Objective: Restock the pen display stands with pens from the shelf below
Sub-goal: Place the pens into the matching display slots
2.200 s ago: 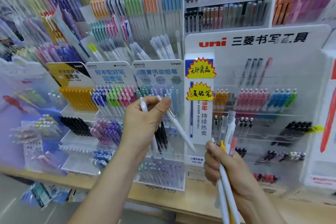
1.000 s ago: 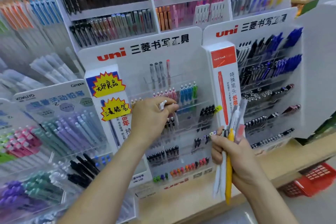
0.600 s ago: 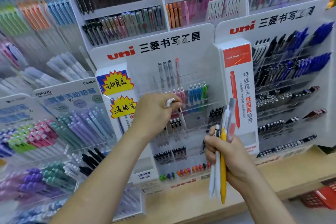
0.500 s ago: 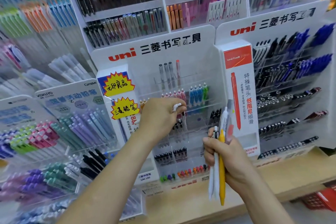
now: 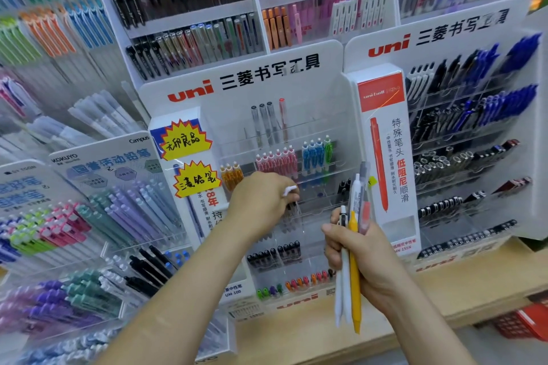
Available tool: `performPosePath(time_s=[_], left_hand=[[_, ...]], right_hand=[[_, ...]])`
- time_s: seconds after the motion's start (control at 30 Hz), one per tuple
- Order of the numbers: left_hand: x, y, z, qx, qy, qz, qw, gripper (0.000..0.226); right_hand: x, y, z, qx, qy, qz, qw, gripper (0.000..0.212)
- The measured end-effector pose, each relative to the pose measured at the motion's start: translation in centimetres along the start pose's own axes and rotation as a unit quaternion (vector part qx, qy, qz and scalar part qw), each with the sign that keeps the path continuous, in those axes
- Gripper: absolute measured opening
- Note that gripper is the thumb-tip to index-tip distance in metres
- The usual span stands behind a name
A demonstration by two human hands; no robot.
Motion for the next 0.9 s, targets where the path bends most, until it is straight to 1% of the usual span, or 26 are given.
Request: performPosePath(time_s=[0.07,0.17,0.23,0.27,0.3,0.33,0.37,0.4,0.43,0.47,0.5,0.53,0.57,0.63,0.77,0.83,0.9], left_hand=[[0.1,-0.3,-0.2,-0.005,0.004,-0.031,1.0,0.019],[0.0,-0.7,0.0,0.004,0.008,-0.049,0.999,0.023],[0.3,-0.3,0.5,0.032,0.014,-0.05,0.998,0.024],[0.7,0.2,1.1,0.061,0.018,-0.016,0.998,0.025],[1.1,0.8,1.8,0.096,0.029,0.057,0.993,0.024],[1.5,1.4,2.5,0.126,0.051,0.195,0.971,0.02],[1.8,1.8,3.2,0.123,0.089,0.392,0.907,0.017],[2.4,2.0,3.8,0.084,0.123,0.589,0.794,0.018],[2.9,2.0,4.3,0.04,0.141,0.727,0.671,0.021],[3.3,1.9,4.7,0.012,0.15,0.8,0.58,0.024],[3.4,1.7,4.9,-0.002,0.157,0.832,0.532,0.026],[3.5,1.6,5.0,-0.008,0.159,0.846,0.509,0.027],[3.5,1.4,5.0,-0.01,0.158,0.852,0.499,0.028],[3.4,1.4,5.0,-0.002,0.153,0.858,0.491,0.03],[3.2,1.8,5.1,0.011,0.13,0.854,0.504,0.033],[3.0,1.9,5.0,0.015,0.117,0.846,0.52,0.032],[2.6,1.8,5.2,0.026,0.111,0.821,0.56,0.031]], right_hand=[[0.0,-0.1,-0.1,-0.006,-0.003,-0.002,1.0,0.018],[0.1,-0.2,-0.3,-0.019,-0.017,-0.024,0.999,0.012],[0.2,-0.3,-0.3,-0.033,-0.033,-0.046,0.998,0.012],[0.3,-0.4,-0.3,-0.04,-0.042,-0.062,0.996,0.013],[0.3,-0.4,-0.3,-0.047,-0.05,-0.077,0.995,0.016],[0.2,-0.5,-0.2,-0.054,-0.055,-0.087,0.993,0.018],[0.2,-0.6,-0.1,-0.063,-0.055,-0.086,0.993,0.02],[0.1,-0.8,-0.1,-0.073,-0.048,-0.072,0.994,0.021],[-0.1,-1.0,0.0,-0.083,-0.037,-0.048,0.995,0.02],[-0.2,-1.2,0.1,-0.09,-0.027,-0.021,0.995,0.019],[-0.2,-1.4,0.2,-0.098,-0.021,0.001,0.995,0.019],[-0.3,-1.6,0.2,-0.108,-0.019,0.016,0.994,0.019],[-0.2,-1.8,0.3,-0.118,-0.02,0.025,0.993,0.019],[-0.1,-2.1,0.4,-0.129,-0.023,0.028,0.991,0.015],[0.1,-2.2,0.5,-0.135,-0.023,0.033,0.99,0.015],[0.2,-2.3,0.5,-0.13,-0.024,0.025,0.991,0.017],[0.2,-2.2,0.5,-0.118,-0.019,0.026,0.992,0.018]])
Point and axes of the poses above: each hand's wrist, its own z-axis away from the middle knuckle, its own y-axis out of the back of the hand, x = y × z, the point moved 3 cm from there along -z, towards the middle knuckle, and after that the axes turned 3 degrees about y, right-handed, at the moved point
